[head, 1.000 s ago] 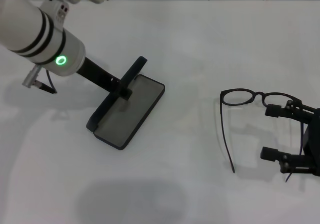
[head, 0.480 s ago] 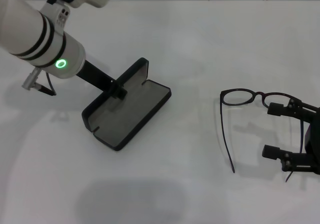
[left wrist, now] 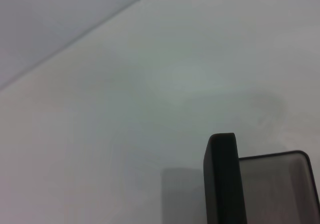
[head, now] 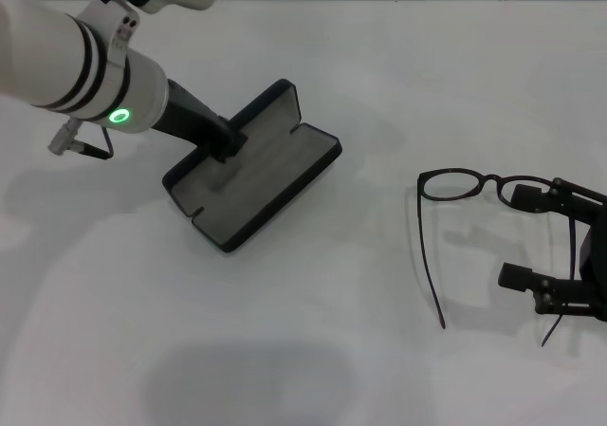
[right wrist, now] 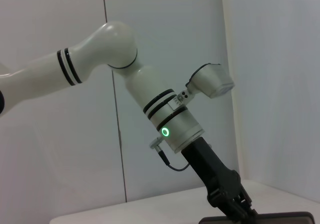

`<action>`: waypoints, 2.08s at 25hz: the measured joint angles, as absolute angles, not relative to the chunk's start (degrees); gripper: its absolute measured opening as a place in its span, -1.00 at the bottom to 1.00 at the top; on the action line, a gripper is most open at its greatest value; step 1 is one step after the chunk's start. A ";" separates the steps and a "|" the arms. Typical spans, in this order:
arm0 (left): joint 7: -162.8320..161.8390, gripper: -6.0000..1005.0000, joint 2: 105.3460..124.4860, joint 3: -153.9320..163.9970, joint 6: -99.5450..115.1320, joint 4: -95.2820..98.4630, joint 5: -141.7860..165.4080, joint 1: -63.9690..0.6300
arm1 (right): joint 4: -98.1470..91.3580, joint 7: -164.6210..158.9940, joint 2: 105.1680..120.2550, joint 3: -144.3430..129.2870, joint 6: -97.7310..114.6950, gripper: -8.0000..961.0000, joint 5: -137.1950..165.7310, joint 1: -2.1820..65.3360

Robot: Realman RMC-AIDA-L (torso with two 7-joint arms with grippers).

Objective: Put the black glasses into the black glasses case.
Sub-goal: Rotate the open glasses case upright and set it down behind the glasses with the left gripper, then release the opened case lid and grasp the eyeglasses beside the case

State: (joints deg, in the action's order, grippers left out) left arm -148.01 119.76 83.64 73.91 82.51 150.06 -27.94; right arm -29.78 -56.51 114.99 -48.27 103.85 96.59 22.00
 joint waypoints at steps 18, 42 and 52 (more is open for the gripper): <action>-116.55 -0.54 119.80 85.02 67.67 81.85 135.98 -26.27 | -26.90 -55.26 115.12 -44.70 103.17 0.84 94.49 21.54; -107.78 -0.35 119.96 101.03 54.22 81.69 144.50 -22.15 | -25.33 -53.67 114.80 -42.18 103.01 0.82 92.79 20.08; -107.61 0.15 119.71 94.60 64.79 89.30 135.66 -20.38 | -25.29 -53.61 114.69 -41.48 103.00 0.78 92.80 20.24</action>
